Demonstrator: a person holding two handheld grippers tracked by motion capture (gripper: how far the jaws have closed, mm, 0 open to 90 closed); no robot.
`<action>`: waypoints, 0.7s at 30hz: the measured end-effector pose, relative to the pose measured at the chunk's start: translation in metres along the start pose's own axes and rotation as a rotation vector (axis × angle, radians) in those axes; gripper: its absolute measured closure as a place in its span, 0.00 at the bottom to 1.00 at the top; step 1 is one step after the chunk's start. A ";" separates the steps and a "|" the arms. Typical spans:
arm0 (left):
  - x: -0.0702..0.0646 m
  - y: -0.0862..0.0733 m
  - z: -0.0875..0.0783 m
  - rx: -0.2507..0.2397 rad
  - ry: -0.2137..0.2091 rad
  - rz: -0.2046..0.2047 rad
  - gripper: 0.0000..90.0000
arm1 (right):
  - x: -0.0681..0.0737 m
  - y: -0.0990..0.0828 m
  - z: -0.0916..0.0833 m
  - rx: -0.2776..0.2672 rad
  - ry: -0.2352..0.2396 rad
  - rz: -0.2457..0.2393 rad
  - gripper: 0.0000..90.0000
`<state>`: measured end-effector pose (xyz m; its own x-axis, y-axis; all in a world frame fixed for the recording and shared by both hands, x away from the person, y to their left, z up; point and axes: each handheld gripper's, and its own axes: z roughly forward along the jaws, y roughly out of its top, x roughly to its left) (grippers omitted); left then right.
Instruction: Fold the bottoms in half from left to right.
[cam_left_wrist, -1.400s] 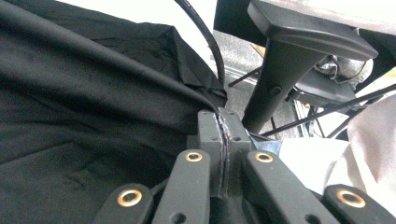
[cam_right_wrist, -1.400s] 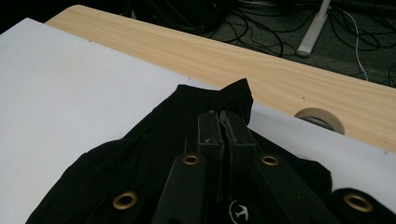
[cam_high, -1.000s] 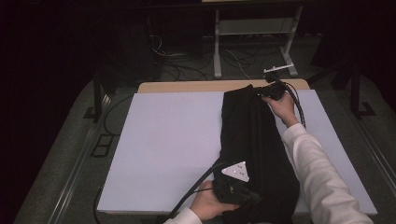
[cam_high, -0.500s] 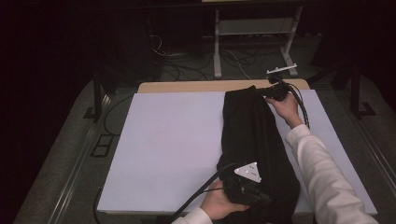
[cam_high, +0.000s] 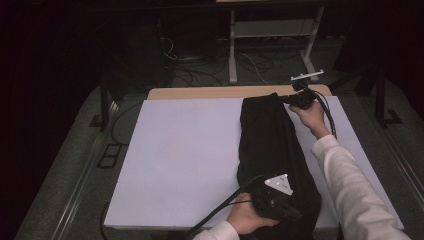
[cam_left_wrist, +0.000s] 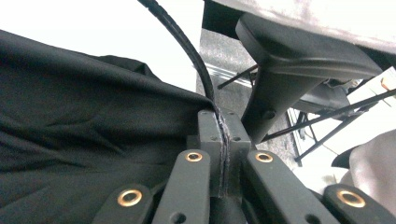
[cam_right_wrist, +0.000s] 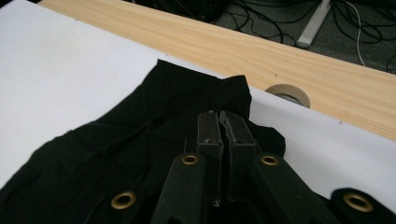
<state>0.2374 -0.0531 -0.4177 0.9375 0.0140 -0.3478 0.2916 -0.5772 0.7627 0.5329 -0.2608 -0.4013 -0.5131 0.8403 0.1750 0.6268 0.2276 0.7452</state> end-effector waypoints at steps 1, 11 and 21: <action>0.000 0.001 0.001 0.001 -0.001 0.002 0.98 | -0.001 -0.001 0.001 0.003 0.000 0.001 0.95; 0.002 0.012 0.018 0.025 -0.017 0.001 0.98 | -0.004 -0.003 0.002 0.014 -0.003 -0.006 0.95; 0.003 0.017 0.038 0.040 -0.013 -0.053 0.98 | -0.011 -0.010 0.008 0.027 0.002 0.003 0.95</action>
<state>0.2382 -0.0942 -0.4269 0.9181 0.0350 -0.3948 0.3331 -0.6080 0.7207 0.5368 -0.2683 -0.4161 -0.5122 0.8401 0.1786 0.6439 0.2380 0.7271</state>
